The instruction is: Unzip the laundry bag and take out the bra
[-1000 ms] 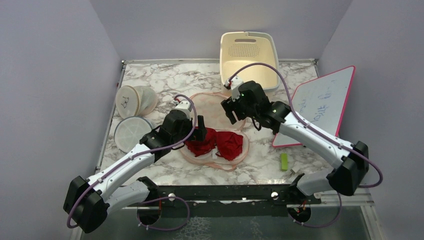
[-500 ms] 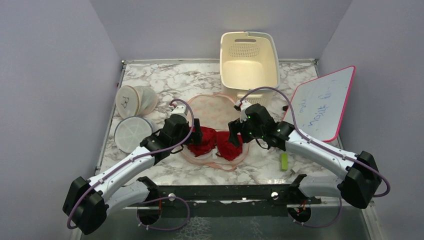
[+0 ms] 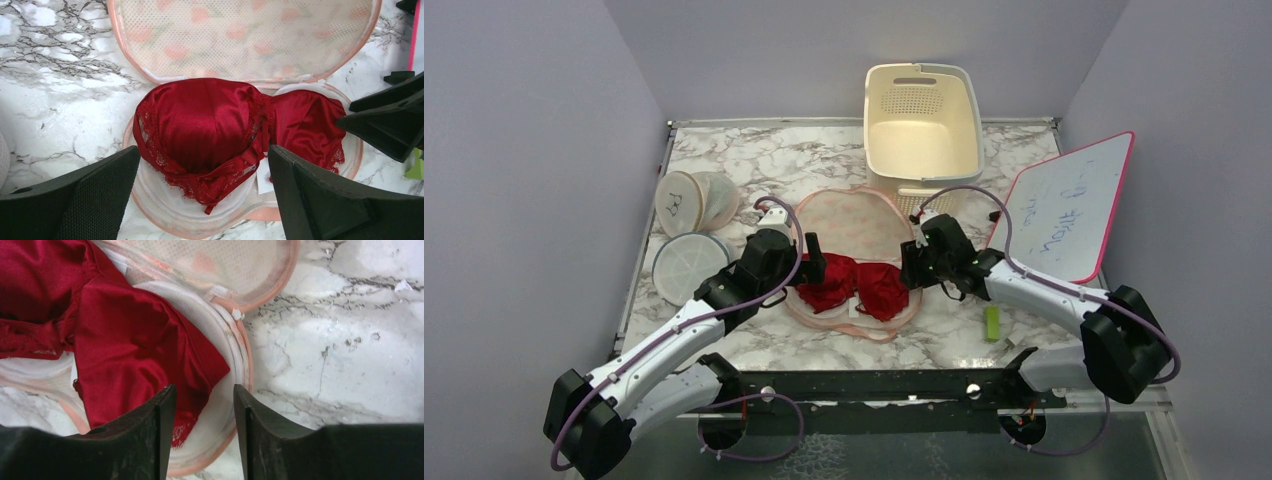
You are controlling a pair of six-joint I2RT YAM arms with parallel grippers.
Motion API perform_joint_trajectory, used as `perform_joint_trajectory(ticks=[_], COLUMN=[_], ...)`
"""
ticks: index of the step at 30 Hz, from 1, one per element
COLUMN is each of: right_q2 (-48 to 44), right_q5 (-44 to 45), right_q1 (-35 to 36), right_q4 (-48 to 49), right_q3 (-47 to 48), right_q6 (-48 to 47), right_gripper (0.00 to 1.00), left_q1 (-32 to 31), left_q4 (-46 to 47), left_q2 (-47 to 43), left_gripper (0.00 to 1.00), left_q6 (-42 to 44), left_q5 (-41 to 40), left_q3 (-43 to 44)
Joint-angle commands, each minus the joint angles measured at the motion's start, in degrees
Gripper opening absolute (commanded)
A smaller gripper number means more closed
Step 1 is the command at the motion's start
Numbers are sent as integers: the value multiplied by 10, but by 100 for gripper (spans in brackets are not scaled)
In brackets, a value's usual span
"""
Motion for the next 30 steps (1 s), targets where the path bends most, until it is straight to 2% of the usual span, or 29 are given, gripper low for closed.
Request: perform_joint_trajectory(ticks=[1,7,12,16,19,23,30], right_q2=[40,113,110,79,49,41,89], right_q5=[-24,-100,-156,-105,-55,12,21], right_q1=[-1,2,5,11,29,90,174], right_q4=[96,127,138,73,11,-48,-30], right_q3=[11,66,81,103,121,145,150], right_q6=[-53,-70,-65,-78,-90,-93,-56], right_gripper=[43,42,42,48,57,63,63], left_q1=[2,2,2,2,2,2,2], left_q4=[-5,-11,-24,-24,-21,-18,-21], left_q2=[-14,-43,-47,-51,-52,-60,-91], left_gripper=[96,96,96,96,96,96,96], left_q6=[8,7,14,15,14,13,21], left_q5=[-9,-20,-23,-26,-32,-50,-76], left_q3=[17,18,30,27,23,27,39])
